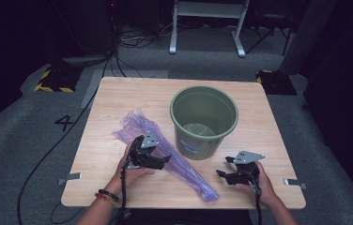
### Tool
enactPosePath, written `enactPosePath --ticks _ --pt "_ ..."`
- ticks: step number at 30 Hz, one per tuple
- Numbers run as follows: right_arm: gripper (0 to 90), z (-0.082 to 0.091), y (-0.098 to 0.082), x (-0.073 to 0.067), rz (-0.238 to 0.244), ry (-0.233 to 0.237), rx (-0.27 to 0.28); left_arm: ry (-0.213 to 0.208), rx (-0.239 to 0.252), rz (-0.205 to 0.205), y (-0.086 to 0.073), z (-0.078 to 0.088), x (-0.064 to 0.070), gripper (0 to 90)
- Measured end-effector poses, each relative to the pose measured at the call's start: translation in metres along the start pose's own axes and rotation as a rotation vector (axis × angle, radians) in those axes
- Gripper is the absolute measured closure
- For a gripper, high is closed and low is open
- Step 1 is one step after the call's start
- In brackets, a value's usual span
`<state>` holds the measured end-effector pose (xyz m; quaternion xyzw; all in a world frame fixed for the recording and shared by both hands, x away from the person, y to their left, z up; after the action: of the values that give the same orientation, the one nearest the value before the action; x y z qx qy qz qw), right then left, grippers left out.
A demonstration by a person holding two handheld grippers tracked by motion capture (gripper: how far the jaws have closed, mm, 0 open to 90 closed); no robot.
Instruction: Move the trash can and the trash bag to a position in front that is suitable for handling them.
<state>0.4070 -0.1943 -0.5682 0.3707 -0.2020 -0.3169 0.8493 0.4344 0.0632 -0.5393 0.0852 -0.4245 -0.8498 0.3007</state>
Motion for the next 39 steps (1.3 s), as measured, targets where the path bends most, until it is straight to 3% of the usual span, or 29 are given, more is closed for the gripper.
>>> enactPosePath --ticks 2,10,14,18,30,39 --pt "30.6 0.001 0.000 0.000 0.006 -0.006 0.004 0.038 -0.041 -0.002 -0.010 -0.005 -0.005 17.7" --pt "30.7 0.001 0.000 0.000 0.014 -0.012 0.006 0.031 -0.089 0.038 -0.028 -0.013 -0.013 23.0" --pt "30.6 0.001 0.000 0.000 0.013 -0.012 0.006 0.020 -0.064 0.050 -0.028 -0.012 -0.014 24.7" --pt "30.7 0.001 0.000 0.000 0.016 -0.012 0.008 0.045 -0.066 0.015 -0.029 -0.010 -0.018 34.9" --pt "30.6 0.001 0.000 0.000 0.013 -0.012 0.006 0.042 -0.046 0.003 -0.030 -0.006 -0.020 58.3" --pt "30.4 0.001 0.000 0.000 0.011 -0.011 0.006 0.048 -0.046 -0.002 -0.030 -0.003 -0.029 74.6"
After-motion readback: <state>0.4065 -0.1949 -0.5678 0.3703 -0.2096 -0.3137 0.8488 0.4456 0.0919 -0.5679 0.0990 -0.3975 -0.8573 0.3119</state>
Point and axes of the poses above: each handheld gripper's, and its own axes: z roughly backward along the jaws, y roughly out of its top, x roughly to its right, the point moved 10 cm from there along -z, roughly forward along the jaws, and after that the axes turned 7 degrees about -y, right-handed, at the moved point
